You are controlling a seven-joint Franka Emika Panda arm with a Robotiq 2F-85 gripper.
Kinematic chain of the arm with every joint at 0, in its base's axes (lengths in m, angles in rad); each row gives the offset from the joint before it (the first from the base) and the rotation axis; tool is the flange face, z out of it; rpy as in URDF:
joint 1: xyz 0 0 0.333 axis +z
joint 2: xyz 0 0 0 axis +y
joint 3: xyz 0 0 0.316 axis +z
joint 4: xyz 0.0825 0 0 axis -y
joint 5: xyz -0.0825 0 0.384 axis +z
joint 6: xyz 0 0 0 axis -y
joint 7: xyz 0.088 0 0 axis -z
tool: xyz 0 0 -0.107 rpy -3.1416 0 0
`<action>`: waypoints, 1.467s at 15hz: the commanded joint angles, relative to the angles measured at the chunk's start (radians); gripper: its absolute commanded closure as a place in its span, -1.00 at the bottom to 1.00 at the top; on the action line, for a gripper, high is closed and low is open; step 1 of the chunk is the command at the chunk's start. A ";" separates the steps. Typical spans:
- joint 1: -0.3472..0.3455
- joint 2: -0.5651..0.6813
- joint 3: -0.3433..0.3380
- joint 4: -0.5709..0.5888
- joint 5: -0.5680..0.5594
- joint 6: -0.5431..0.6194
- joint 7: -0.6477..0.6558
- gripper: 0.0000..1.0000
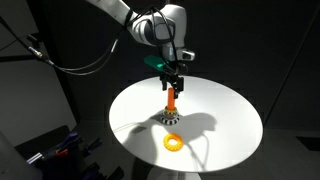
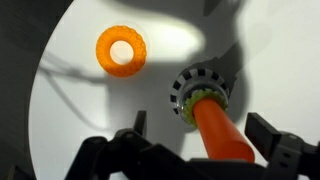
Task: Move the light green object to the table
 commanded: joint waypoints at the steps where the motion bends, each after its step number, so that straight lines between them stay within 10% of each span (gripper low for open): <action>1: -0.013 -0.081 0.002 -0.122 -0.007 0.085 -0.051 -1.00; 8: -0.010 -0.107 0.002 -0.267 -0.009 0.338 -0.075 -1.00; 22: -0.008 -0.024 0.017 -0.265 0.016 0.452 -0.062 -1.00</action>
